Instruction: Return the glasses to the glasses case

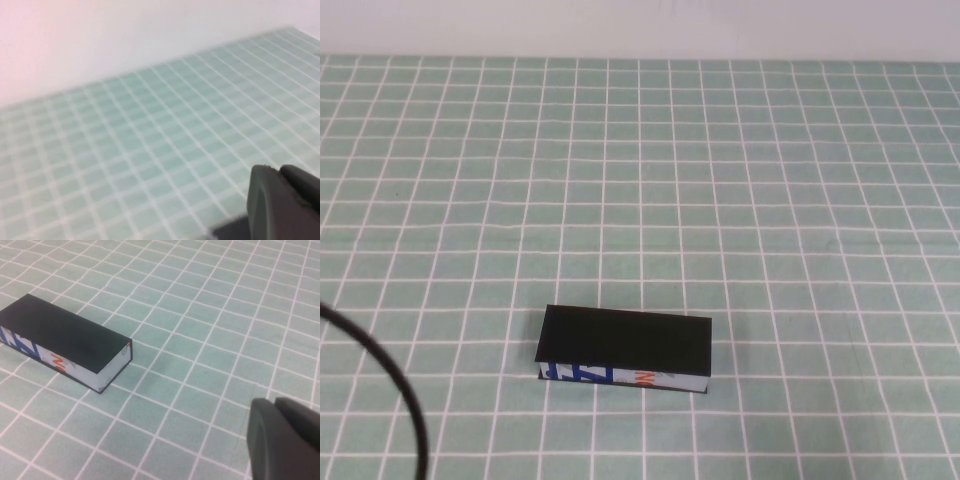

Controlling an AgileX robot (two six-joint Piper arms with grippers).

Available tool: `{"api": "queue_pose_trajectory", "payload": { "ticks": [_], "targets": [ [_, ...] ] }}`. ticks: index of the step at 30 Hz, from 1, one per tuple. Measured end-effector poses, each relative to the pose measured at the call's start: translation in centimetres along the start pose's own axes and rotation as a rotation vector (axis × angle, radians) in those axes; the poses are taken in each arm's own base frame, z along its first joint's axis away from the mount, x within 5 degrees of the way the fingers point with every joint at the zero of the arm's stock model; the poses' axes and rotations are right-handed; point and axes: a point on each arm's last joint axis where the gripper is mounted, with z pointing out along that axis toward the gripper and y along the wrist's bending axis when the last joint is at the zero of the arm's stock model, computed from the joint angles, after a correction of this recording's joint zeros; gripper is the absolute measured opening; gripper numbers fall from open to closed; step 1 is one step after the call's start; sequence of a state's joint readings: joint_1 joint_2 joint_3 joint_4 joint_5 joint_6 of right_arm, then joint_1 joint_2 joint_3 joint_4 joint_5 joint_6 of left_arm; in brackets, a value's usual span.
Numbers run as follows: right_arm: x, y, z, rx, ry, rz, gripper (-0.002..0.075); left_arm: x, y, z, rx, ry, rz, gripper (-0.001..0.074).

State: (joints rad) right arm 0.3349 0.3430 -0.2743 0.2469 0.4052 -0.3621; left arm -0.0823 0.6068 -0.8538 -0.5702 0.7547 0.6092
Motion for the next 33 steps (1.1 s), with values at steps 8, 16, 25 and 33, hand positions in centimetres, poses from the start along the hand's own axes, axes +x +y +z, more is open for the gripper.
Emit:
{"api": "queue_pose_trajectory", "payload": {
  "ticks": [8,16,25,33],
  "targets": [
    [0.0,0.0,0.0,-0.001,0.002,0.0,-0.0011,6.9,0.9,-0.9,-0.28,-0.143,0.045,-0.0002],
    [0.0,0.0,0.0,-0.001,0.002,0.0,-0.0011,17.5,0.8,0.0,-0.418,-0.183,-0.108,-0.0002],
    [0.0,0.0,0.0,-0.002,0.002,0.002,-0.0011,21.9,0.3,1.3,-0.367,-0.09,-0.222,-0.0002],
    [0.0,0.0,0.0,-0.002,0.002,0.002,-0.0011,22.4,-0.1,1.5,-0.294,-0.037,-0.221,-0.0002]
  ]
}}
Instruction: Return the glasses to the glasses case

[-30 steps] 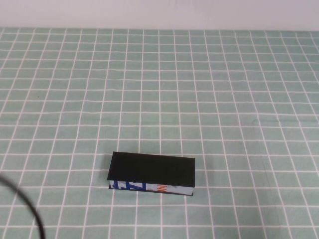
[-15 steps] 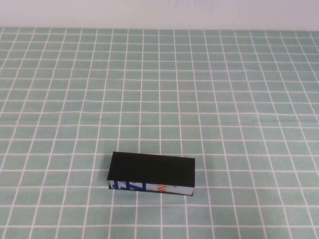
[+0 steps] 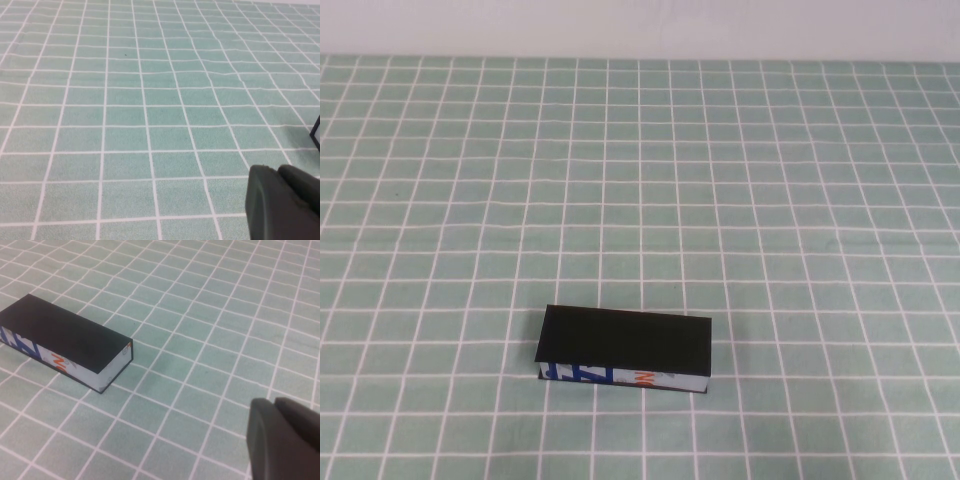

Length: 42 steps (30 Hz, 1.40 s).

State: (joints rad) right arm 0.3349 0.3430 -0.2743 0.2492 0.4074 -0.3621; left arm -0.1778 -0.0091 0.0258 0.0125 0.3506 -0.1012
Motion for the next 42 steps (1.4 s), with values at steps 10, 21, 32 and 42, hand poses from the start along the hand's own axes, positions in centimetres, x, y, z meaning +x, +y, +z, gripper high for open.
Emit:
{"api": "queue_pose_trajectory", "payload": {
  "ticks": [10,21,32,42],
  "targets": [
    [0.0,0.0,0.0,0.0,0.0,0.001,-0.0011,0.0,0.0,0.0,0.0,0.002,-0.002,-0.0002],
    [0.0,0.0,0.0,0.0,0.0,0.001,-0.0011,0.0,0.0,0.0,0.0,0.002,-0.002,-0.0002],
    [-0.4,-0.5,-2.4,0.128,-0.161,0.007,-0.0011,0.0,0.0,0.0,0.0,0.002,-0.002,-0.0002],
    [-0.4,-0.7,-3.7,0.244,-0.246,0.015,-0.0011,0.0,0.0,0.0,0.0,0.002,-0.002,-0.0002]
  ]
}}
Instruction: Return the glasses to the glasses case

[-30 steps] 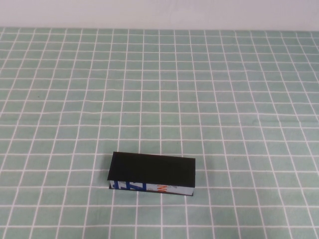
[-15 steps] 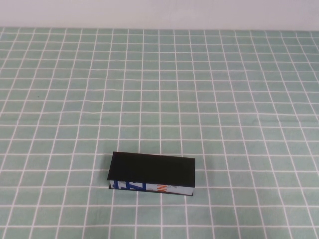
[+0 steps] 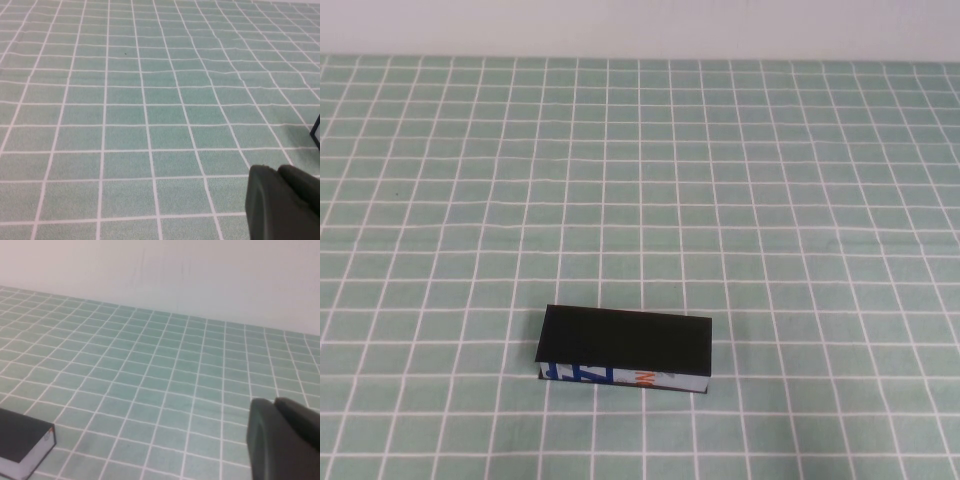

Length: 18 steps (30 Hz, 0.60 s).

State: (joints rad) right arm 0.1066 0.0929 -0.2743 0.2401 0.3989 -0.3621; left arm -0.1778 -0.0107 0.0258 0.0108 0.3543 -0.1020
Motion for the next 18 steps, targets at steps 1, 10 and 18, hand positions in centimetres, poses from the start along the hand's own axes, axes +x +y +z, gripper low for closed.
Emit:
{"api": "queue_pose_trajectory", "payload": {
  "ticks": [1,10,18],
  "targets": [
    [0.0,0.0,0.0,0.0,0.0,0.0,-0.0011,0.0,0.0,0.0,0.0,0.0,0.0,-0.0002],
    [3.3,-0.4,0.9,0.053,0.109,0.149,-0.0011,0.0,0.0,0.0,0.0,0.0,0.0,-0.0002],
    [8.0,-0.6,1.4,0.102,0.112,0.175,-0.0011,0.0,0.0,0.0,0.0,0.001,0.0,-0.0002]
  ]
}}
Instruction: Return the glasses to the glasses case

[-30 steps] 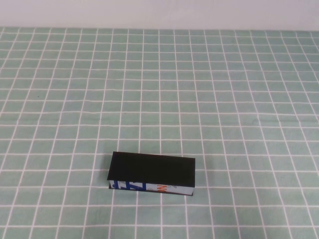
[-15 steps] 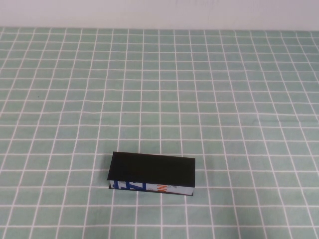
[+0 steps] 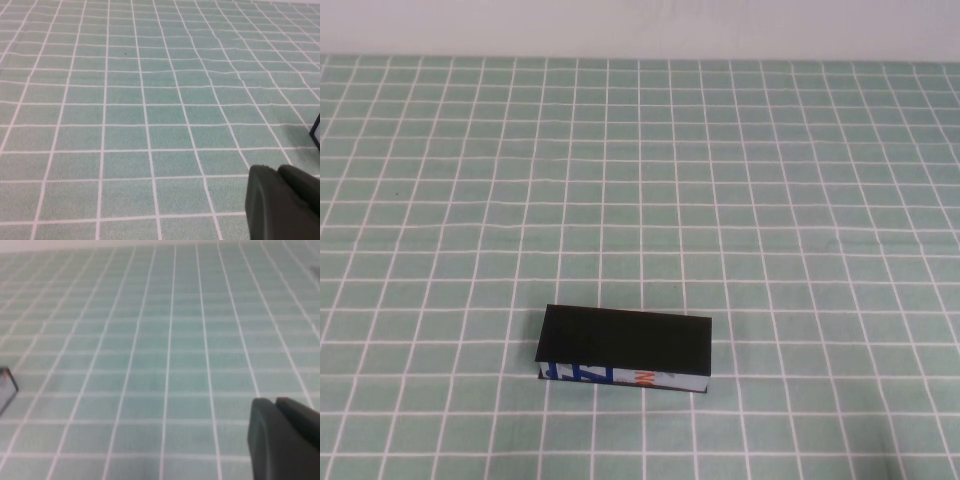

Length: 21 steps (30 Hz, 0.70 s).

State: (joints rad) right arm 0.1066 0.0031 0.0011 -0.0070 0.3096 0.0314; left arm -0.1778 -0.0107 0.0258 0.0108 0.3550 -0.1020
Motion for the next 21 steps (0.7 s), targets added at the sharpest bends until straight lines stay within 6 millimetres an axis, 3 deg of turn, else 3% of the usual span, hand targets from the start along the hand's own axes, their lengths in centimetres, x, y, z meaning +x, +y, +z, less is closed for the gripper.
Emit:
{"api": "queue_pose_trajectory", "payload": {
  "ticks": [4,21],
  "targets": [
    [1.22,-0.07,0.12,0.001,0.07,0.009,-0.0011,0.0,0.0,0.0,0.0,0.0,0.0,-0.0002],
    [1.27,-0.1,0.12,0.004,0.075,0.002,-0.0011,0.0,0.0,0.0,0.0,0.0,0.0,-0.0002]
  ]
}}
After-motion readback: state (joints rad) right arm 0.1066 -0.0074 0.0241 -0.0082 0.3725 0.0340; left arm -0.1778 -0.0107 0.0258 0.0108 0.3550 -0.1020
